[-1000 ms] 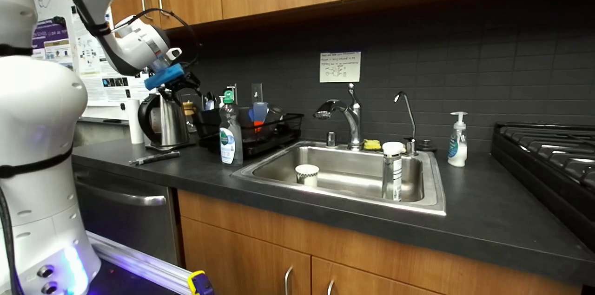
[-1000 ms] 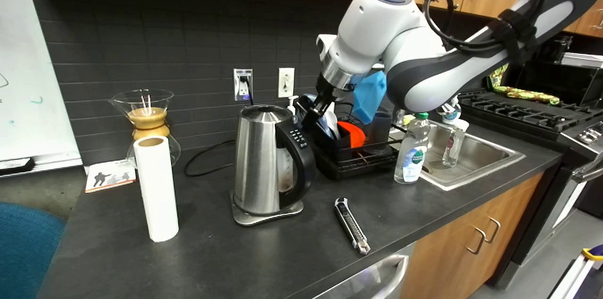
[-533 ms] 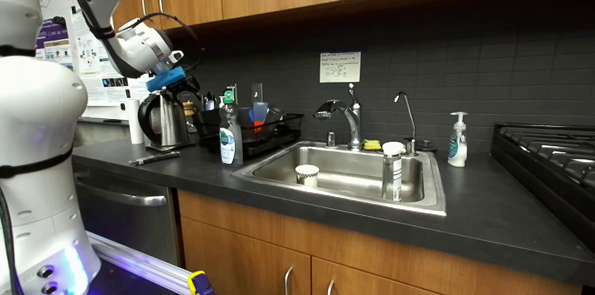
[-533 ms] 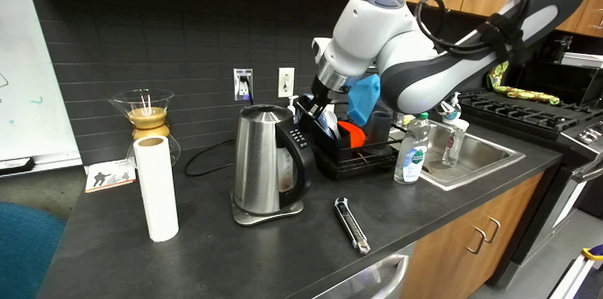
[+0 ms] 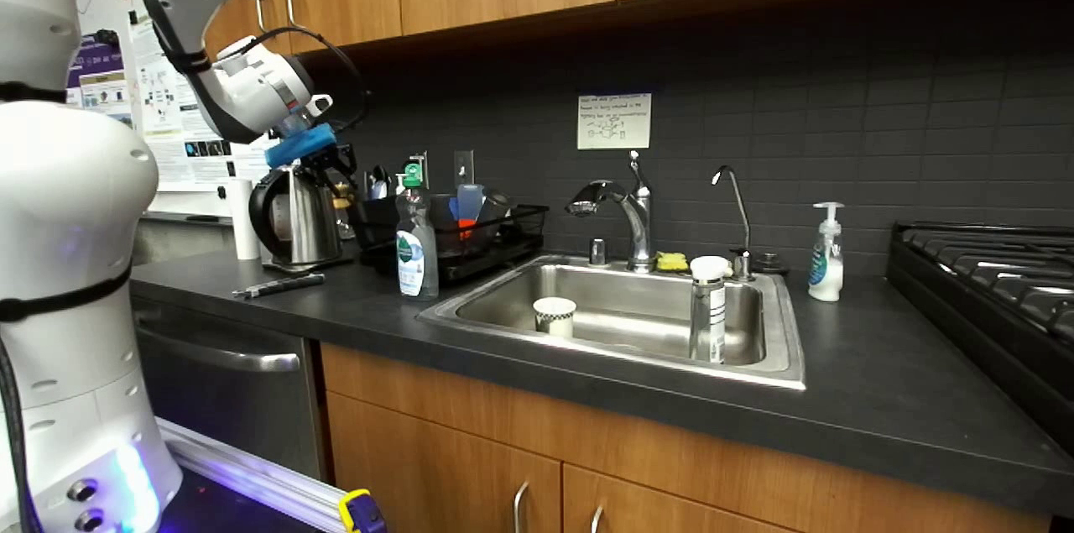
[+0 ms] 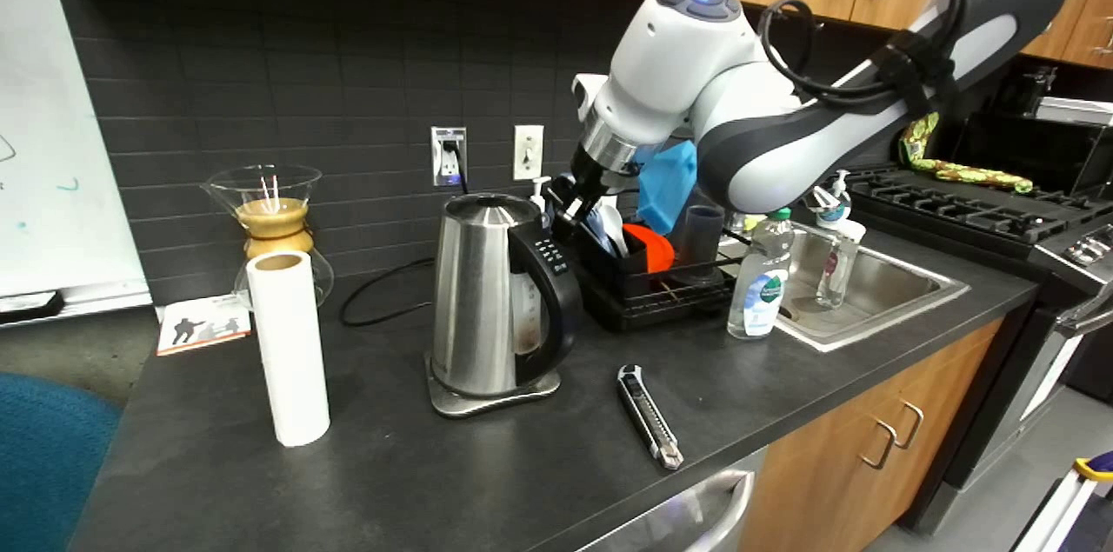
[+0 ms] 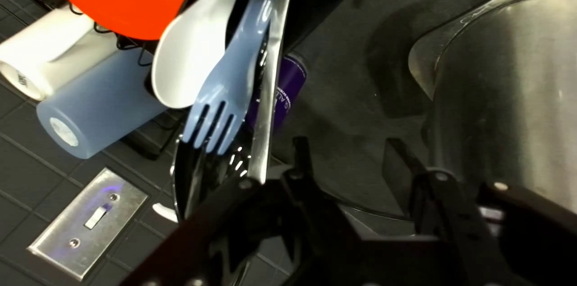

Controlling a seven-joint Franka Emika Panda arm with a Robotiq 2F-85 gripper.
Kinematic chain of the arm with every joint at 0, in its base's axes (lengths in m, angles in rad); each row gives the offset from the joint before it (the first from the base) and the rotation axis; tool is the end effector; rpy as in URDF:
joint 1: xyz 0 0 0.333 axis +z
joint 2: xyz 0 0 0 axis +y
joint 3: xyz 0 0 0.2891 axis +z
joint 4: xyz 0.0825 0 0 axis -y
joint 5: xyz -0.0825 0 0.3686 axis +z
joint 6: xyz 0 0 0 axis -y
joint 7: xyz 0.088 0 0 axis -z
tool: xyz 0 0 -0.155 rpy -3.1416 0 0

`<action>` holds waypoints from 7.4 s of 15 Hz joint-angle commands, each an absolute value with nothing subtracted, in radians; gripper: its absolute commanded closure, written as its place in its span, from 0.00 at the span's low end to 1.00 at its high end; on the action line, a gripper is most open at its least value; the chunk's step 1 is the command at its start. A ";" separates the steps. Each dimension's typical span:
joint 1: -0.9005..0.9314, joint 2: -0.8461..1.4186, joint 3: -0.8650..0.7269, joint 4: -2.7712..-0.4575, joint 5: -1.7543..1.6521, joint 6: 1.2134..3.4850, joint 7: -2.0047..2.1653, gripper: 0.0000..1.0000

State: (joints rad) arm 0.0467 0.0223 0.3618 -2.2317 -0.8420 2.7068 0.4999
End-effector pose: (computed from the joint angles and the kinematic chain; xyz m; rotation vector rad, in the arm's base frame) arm 0.5195 0.2365 0.3477 2.6238 0.8142 0.8547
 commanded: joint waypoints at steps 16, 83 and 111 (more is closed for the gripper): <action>0.041 0.043 0.346 -2.206 -0.870 2.735 0.503 0.00; 0.012 0.093 0.326 -2.161 -0.639 2.773 0.373 0.00; 0.164 0.051 0.234 -2.230 -0.214 2.785 0.095 0.61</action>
State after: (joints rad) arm 0.1376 0.0751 0.2570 -2.2024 -0.2541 2.7699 0.1276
